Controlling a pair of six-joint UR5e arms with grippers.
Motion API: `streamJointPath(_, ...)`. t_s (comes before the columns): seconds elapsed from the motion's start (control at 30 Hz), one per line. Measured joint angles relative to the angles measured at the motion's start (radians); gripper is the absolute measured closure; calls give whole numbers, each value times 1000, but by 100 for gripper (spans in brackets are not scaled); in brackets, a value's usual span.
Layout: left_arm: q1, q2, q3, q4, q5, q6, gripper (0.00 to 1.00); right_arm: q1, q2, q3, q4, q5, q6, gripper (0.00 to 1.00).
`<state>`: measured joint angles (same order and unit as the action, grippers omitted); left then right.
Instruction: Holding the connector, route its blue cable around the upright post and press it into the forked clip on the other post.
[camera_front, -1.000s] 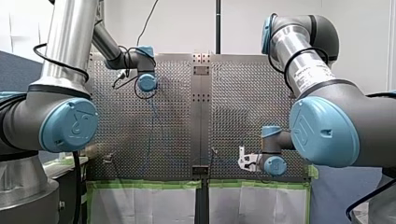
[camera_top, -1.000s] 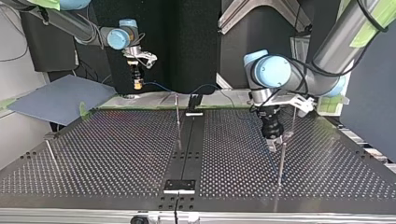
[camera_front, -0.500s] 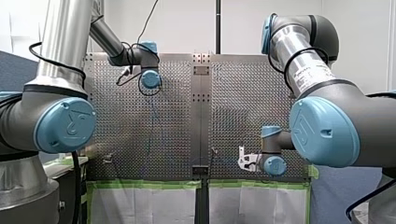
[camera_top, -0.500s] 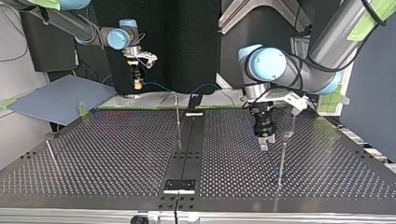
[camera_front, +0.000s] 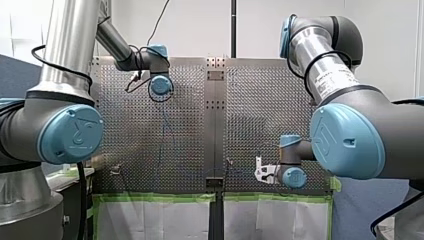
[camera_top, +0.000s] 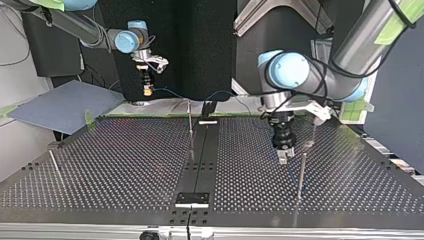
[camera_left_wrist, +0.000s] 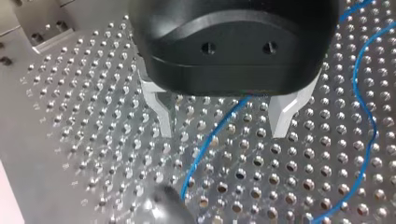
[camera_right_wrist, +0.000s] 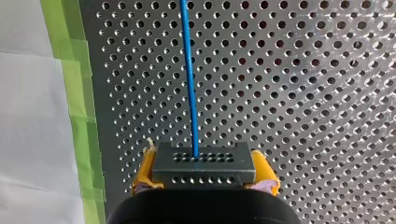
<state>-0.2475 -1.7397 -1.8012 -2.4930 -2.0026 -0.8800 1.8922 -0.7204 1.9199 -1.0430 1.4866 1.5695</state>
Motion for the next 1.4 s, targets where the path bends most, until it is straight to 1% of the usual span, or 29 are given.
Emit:
streamJointPath(0.2,19,-12,19,-1,12,-13,0,0,0,0,0,0,0,100)
streamJointPath(0.33,23,-35,47,-25,13,-2,0,0,0,0,1,0,0,100)
streamJointPath(0.47,23,-43,70,-41,17,4,0,0,0,0,2,0,0,100)
streamJointPath(0.63,25,-44,78,-50,20,3,0,0,0,0,-1,0,0,100)
streamJointPath(0.8,30,-52,78,-49,30,-11,0,0,0,0,-2,0,1,100)
streamJointPath(0.9,31,-71,84,-52,34,-15,0,0,0,0,-3,0,1,100)
streamJointPath(1.17,25,-138,97,-68,11,-7,0,-3,0,-1,-2,0,2,100)
streamJointPath(1.27,25,-158,93,-72,4,-8,0,-3,0,-1,-3,0,3,100)
streamJointPath(1.4,25,-169,77,-67,-1,-9,0,-4,0,-1,-3,0,3,100)
